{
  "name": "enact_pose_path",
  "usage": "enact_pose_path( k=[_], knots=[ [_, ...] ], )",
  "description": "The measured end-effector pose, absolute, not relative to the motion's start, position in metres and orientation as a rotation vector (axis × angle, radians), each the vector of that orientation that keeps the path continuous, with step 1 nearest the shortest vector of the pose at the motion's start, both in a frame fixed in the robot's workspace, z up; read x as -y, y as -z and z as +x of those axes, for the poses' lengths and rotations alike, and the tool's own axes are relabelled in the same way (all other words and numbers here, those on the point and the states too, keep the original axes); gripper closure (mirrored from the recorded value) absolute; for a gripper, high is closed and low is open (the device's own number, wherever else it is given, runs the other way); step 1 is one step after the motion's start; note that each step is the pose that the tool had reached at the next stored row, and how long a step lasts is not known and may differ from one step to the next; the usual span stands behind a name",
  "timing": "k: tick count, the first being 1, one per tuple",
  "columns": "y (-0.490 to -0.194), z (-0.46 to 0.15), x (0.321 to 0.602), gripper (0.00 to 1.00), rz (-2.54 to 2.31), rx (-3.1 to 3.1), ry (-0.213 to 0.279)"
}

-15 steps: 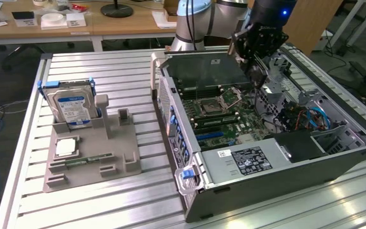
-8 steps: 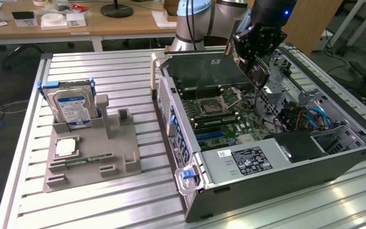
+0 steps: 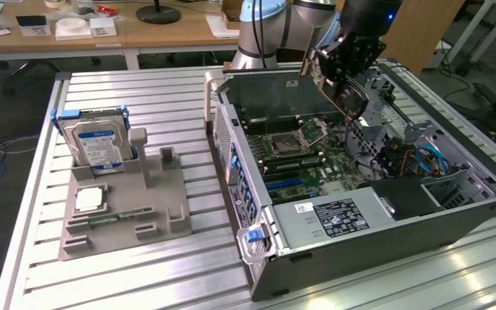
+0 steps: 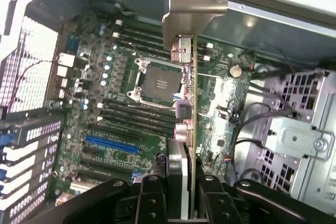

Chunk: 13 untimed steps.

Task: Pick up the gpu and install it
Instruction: 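Insert the gpu into the slot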

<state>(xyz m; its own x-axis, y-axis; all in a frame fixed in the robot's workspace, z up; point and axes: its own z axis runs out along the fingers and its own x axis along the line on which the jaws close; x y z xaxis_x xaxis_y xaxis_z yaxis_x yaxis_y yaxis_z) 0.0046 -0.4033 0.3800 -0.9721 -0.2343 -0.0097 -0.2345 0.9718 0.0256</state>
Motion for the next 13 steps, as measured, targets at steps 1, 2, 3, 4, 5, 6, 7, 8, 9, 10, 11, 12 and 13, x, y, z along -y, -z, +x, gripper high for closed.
enact_pose_path(
  k=[1,2,3,4,5,6,7,8,9,10,11,12,13],
  knots=[
    [-0.3800,0.0046,0.4033,0.71,-0.393,-3.110,-0.042],
    [-0.3799,0.0045,0.4033,0.71,-0.415,-3.107,-0.042],
    [-0.3799,0.0045,0.4033,0.71,-0.437,-3.105,-0.042],
    [-0.3799,0.0045,0.4033,0.71,-0.461,-3.101,-0.042],
    [-0.3800,0.0045,0.4033,0.71,-0.484,-3.098,-0.042],
    [-0.3800,0.0045,0.4033,0.71,-0.507,-3.095,-0.042],
    [-0.3800,0.0044,0.4033,0.71,-0.529,-3.091,-0.042],
    [-0.3800,0.0044,0.4033,0.71,-0.552,-3.087,-0.042],
    [-0.3799,0.0044,0.4033,0.71,-0.571,-3.084,-0.042],
    [-0.3799,0.0043,0.4033,0.71,-0.591,-3.080,-0.042],
    [-0.3799,0.0043,0.4033,0.71,-0.612,-3.077,-0.042],
    [-0.3799,0.0042,0.4034,0.71,-0.631,-3.073,-0.043],
    [-0.3798,0.0040,0.4035,0.71,-0.647,-3.070,-0.043]
  ],
)
